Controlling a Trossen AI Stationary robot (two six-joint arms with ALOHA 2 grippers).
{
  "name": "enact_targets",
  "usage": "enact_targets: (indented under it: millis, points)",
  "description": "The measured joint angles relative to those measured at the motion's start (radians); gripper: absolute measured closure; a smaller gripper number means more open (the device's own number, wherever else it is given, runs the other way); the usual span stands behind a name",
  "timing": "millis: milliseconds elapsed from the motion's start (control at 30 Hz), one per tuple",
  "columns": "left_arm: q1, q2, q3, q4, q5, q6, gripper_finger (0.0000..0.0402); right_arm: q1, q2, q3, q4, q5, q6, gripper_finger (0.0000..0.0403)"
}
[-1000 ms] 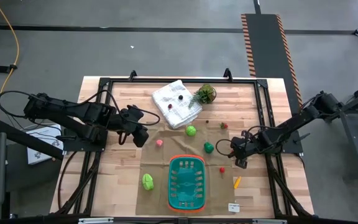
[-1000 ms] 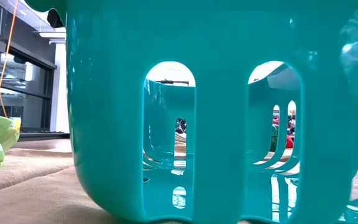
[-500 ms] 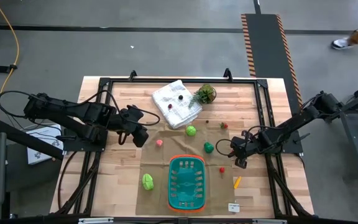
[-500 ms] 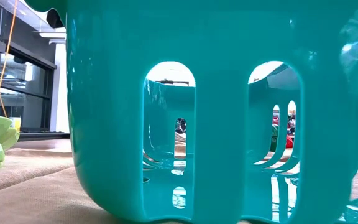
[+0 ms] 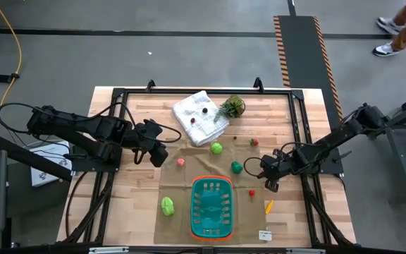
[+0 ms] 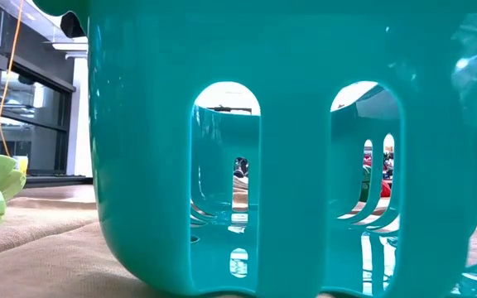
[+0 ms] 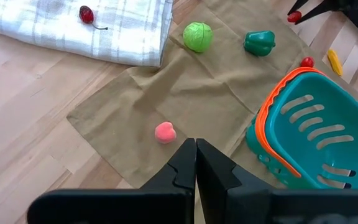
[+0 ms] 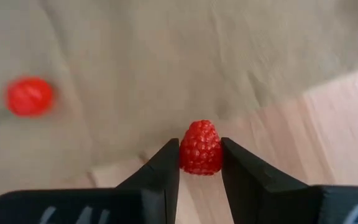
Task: Pick and placing Produce into tupperware
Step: Put the red raspberry into the blue bin
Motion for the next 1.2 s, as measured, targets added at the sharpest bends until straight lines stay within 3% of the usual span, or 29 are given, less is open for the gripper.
enact_targets:
  millis: [467, 833, 1200]
  points:
    - [0.0, 0.0, 0.0, 0.001, 0.0, 0.007, 0.0401, 0.0, 0.0, 0.228, -0.114, 0.097, -0.102, 0.0318]
    - [0.0, 0.0, 0.0, 0.002, 0.001, -0.002, 0.0401, 0.0, 0.0, 0.448, -0.275, 0.253, -0.22, 0.0318]
    - [0.0, 0.0, 0.0, 0.003, 0.002, -0.029, 0.0401, 0.0, 0.0, 0.643, -0.287, 0.321, -0.285, 0.0318]
